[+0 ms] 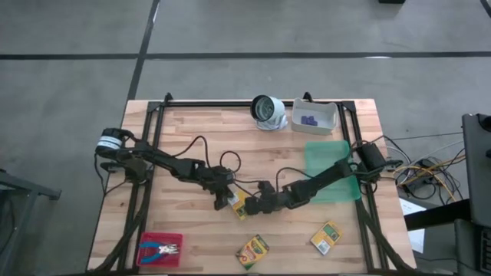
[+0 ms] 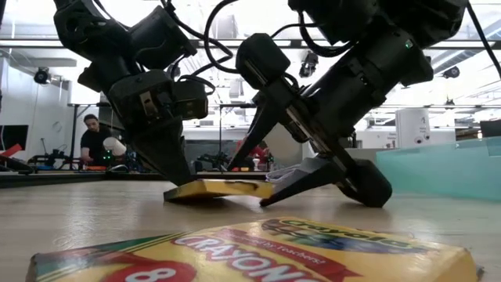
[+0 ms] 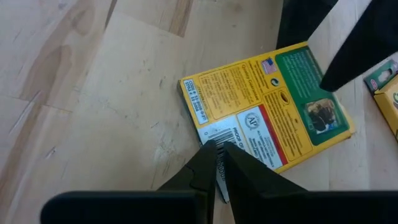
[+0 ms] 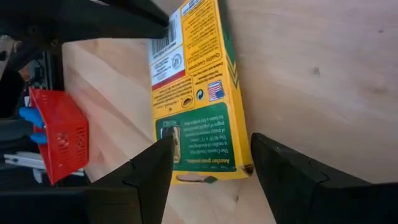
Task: Pick & Place School Supplies
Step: Put the crayon box into the green bin
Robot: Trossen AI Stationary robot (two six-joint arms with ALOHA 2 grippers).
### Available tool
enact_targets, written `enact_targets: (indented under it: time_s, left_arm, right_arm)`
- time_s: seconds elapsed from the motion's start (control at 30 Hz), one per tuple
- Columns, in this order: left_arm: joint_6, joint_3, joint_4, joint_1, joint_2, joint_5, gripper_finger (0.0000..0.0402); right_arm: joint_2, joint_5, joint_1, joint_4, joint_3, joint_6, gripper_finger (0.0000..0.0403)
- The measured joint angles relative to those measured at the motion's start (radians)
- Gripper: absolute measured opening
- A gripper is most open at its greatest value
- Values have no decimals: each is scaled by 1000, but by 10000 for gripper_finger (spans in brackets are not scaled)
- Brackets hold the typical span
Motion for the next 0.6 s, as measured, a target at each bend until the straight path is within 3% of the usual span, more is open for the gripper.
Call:
enact_targets:
  time_s: [0.33,0.6]
  left_arm:
    - [0,-1,1,0,1,-5,37]
    - [1,-1,0,0,1,-9,37]
  right_arm:
    - [-78,12,2,-62,-4,-52,213]
    - [-55,15,3,-46,-2,-60,177]
